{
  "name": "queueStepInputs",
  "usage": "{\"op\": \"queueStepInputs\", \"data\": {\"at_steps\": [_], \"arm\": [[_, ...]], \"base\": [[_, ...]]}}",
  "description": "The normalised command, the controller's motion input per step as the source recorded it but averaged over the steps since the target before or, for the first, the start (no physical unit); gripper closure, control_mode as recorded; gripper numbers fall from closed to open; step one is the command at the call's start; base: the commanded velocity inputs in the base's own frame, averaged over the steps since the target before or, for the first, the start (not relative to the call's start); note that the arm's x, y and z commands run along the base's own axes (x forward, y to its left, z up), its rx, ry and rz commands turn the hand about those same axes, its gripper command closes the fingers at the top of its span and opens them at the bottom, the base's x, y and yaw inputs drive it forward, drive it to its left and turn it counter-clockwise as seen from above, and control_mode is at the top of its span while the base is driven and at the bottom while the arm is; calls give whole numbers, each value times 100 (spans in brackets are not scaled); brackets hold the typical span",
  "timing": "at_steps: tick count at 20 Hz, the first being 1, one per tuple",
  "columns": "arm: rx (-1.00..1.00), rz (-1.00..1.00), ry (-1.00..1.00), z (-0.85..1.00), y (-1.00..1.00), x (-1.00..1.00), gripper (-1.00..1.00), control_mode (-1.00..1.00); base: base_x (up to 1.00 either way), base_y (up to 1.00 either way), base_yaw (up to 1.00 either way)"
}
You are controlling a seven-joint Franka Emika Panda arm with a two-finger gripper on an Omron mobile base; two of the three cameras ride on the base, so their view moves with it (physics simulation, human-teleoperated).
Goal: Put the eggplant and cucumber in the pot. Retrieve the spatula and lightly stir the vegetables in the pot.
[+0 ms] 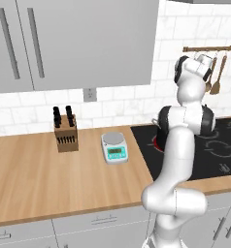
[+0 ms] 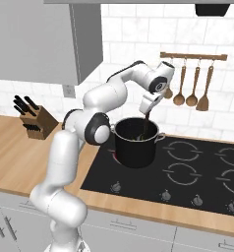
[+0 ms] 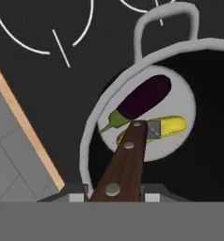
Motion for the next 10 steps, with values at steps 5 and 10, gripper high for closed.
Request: {"op": "queueStepInputs", "data": {"at_steps": [5, 10], "arm": [[-13, -3, 0, 0, -30, 22, 100, -100], [-2, 0, 0, -21, -3, 1, 100, -100]], "base": [[0, 0, 0], [0, 0, 0]]}}
